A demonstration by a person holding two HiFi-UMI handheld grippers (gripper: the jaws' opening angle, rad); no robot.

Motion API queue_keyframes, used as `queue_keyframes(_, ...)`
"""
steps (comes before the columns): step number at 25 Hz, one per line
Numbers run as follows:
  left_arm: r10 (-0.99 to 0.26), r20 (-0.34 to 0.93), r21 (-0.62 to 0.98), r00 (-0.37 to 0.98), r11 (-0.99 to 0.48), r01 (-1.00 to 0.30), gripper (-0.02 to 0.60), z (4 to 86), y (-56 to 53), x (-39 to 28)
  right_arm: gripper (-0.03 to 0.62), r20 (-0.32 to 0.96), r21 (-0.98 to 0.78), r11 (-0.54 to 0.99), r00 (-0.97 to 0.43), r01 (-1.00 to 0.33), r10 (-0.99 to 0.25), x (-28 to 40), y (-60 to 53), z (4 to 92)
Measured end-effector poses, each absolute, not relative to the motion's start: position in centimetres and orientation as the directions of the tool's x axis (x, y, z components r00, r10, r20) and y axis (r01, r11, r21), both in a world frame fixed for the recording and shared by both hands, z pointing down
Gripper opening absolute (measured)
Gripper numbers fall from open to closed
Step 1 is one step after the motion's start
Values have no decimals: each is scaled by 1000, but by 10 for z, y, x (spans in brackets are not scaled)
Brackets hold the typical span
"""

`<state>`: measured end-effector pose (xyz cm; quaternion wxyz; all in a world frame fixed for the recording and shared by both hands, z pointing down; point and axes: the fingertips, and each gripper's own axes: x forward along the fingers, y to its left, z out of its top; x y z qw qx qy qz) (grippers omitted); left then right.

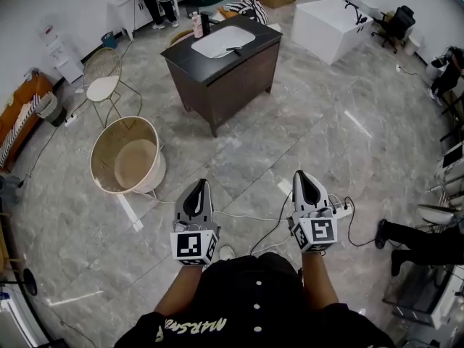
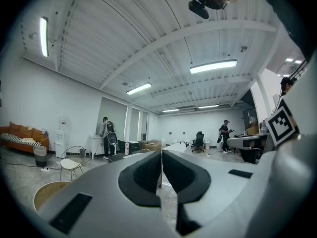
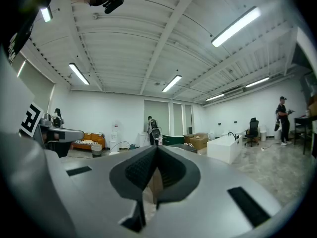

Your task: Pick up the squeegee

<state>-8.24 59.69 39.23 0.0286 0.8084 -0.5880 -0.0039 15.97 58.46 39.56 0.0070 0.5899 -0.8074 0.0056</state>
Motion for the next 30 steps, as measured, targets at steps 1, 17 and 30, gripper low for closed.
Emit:
queue_keyframes(1, -949, 22, 54, 314, -313, -948, 18, 391, 596, -86, -3, 15, -4, 296, -296, -955, -955, 156, 584, 396)
queue_keyframes(17, -932, 34, 44, 361, -360, -932, 18, 399, 558, -123, -3, 14, -12, 249, -249, -968, -968, 117, 549, 405)
queue_keyframes(30, -944, 35, 30, 328, -327, -944, 18, 407, 423, -104, -3, 14, -11, 282, -282, -959, -959, 132, 404, 415)
